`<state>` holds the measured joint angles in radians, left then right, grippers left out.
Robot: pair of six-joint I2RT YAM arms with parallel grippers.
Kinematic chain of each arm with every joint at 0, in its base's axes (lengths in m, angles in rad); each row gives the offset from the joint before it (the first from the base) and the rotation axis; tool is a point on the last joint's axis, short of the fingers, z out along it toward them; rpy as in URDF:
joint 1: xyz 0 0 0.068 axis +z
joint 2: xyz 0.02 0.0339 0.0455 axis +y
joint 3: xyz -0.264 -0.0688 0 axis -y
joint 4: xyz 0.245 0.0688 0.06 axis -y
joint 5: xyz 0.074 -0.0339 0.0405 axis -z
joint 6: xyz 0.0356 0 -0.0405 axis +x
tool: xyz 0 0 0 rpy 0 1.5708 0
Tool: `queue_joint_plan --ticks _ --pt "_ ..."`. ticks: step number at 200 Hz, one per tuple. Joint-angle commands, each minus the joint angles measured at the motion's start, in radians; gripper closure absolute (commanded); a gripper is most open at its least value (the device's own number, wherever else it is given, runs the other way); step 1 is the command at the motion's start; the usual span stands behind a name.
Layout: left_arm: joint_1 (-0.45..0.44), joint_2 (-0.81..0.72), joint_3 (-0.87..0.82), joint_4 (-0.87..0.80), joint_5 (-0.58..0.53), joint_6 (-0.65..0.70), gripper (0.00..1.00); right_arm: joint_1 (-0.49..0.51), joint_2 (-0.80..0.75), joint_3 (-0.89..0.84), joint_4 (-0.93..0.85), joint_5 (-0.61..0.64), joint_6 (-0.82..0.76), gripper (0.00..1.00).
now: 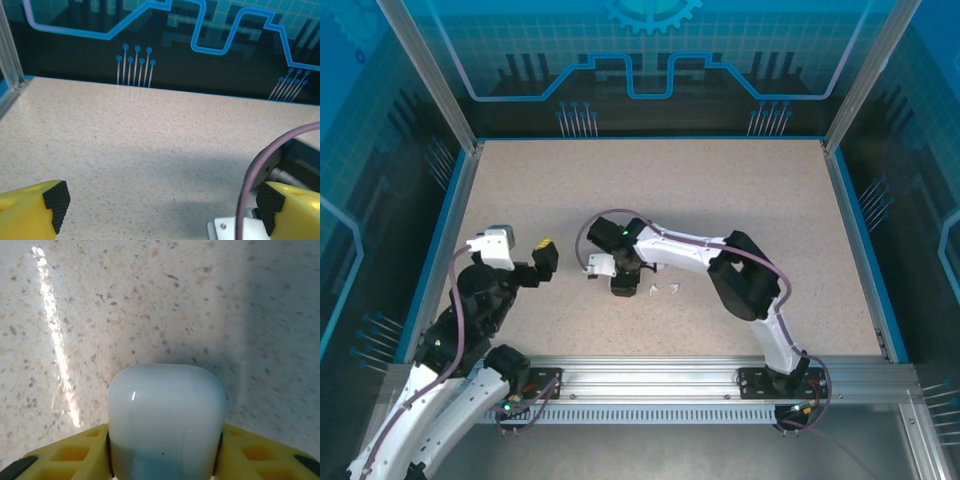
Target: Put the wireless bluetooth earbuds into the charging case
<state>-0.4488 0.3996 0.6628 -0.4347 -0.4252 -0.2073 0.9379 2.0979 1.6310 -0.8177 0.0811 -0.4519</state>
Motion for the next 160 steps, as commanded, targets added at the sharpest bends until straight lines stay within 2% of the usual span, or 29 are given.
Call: queue_joint_plan --ticks 1,29,44,59,86,122,140,160 --pt "0.007 0.06 -0.01 0.056 0.071 -0.051 0.01 -0.036 -0.138 -0.066 0.075 -0.043 0.032 0.55" --pt "0.009 0.158 0.01 0.073 0.142 -0.087 0.01 -0.077 -0.282 -0.187 0.137 -0.092 0.052 0.55" --pt "0.021 0.212 0.015 0.095 0.22 -0.119 0.01 -0.112 -0.363 -0.259 0.18 -0.13 0.064 0.54" --pt "0.051 0.266 0.016 0.127 0.347 -0.165 0.01 -0.156 -0.438 -0.327 0.221 -0.179 0.078 0.54" --pt "0.118 0.379 0.023 0.223 0.667 -0.257 0.01 -0.215 -0.564 -0.43 0.287 -0.251 0.087 0.54" --pt "0.121 0.535 0.066 0.355 0.995 -0.343 0.05 -0.231 -0.642 -0.472 0.3 -0.272 0.065 0.54" --pt "0.121 0.592 0.071 0.42 1.096 -0.389 0.07 -0.234 -0.665 -0.482 0.315 -0.294 0.065 0.54" --pt "0.114 0.64 0.072 0.443 1.147 -0.41 0.08 -0.236 -0.678 -0.484 0.326 -0.312 0.067 0.54"
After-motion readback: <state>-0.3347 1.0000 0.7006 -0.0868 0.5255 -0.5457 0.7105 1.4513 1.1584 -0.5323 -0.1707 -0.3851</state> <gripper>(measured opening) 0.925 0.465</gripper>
